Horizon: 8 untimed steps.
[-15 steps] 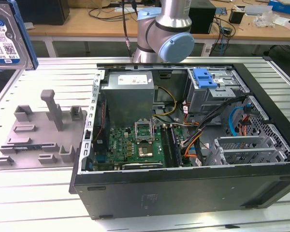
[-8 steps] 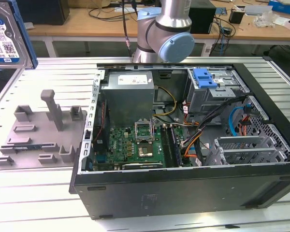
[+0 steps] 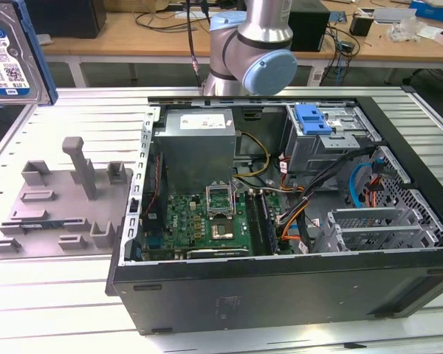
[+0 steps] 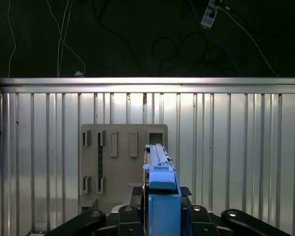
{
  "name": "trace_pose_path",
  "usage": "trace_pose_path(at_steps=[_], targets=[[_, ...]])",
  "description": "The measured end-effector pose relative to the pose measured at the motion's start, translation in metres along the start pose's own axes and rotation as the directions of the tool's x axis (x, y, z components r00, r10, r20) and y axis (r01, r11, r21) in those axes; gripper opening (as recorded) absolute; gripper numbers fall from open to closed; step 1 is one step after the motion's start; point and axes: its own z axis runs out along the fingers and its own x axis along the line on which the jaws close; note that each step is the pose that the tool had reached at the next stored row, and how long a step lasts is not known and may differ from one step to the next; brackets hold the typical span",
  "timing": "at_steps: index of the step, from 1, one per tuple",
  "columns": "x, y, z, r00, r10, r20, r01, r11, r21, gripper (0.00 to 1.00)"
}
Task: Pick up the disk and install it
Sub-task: 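Pick up the disk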
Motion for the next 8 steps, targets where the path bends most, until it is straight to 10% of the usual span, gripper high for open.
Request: trace_pose_path(at_steps=[8], targets=[[0.0086, -0.0126, -0.0009, 1.0000, 0.000, 0.0000, 0.000, 1.0000, -0.0001, 0.37]])
